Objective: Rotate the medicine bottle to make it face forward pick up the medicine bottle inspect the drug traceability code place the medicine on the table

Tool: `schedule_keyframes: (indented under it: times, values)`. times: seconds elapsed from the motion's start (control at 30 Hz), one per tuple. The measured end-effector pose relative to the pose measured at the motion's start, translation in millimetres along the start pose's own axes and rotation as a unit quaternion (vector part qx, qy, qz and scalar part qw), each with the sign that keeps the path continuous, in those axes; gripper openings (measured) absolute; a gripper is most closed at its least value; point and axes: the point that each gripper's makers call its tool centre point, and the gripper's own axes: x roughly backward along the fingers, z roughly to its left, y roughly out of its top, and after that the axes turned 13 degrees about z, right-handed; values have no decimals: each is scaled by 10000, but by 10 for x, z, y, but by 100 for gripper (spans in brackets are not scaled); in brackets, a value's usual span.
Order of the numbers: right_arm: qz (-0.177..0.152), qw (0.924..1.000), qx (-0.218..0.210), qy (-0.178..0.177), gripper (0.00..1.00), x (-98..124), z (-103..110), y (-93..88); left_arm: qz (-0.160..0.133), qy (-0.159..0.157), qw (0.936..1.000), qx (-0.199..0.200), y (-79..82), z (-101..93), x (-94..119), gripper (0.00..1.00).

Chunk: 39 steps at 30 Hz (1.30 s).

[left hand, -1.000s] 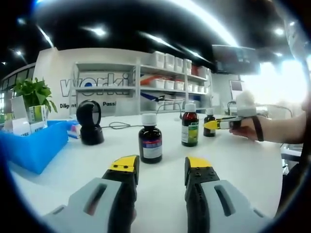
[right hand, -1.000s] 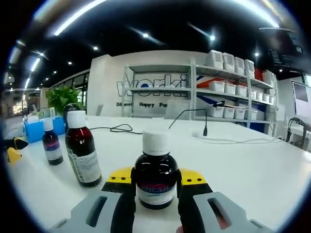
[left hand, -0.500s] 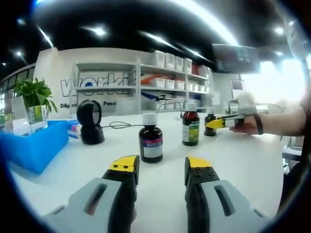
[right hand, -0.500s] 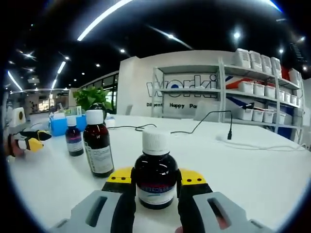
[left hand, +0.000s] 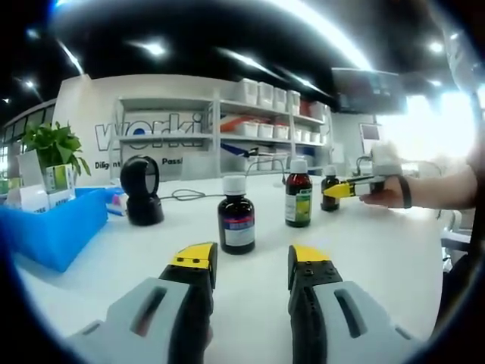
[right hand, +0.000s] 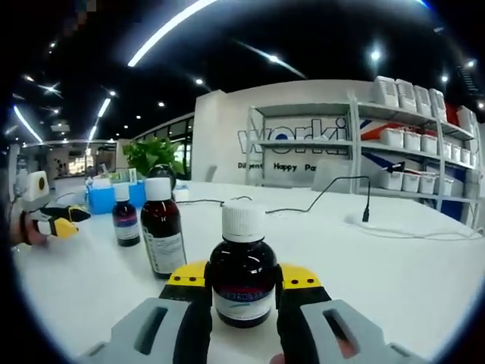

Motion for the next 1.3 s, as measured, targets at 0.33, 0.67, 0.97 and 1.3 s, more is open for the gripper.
schedule_keyframes:
  times: [0.33, 0.67, 0.97, 1.3]
  values:
    - [-169, 9988, -315, 335, 28, 125, -3, 283, -11, -1, 10000, -21, 2, -1, 2, 28]
    - [-259, 9990, -84, 349, 28, 217, 21, 504, -40, 6, 10000, -36, 10, 0, 9, 28]
    - [-386, 9985, -20, 387, 28, 280, 17, 747, -59, -7, 10000, -33, 14, -5, 12, 28]
    - [-607, 9970, 38, 484, 27, 306, 60, 1027, -84, -9, 10000, -25, 21, -3, 20, 28]
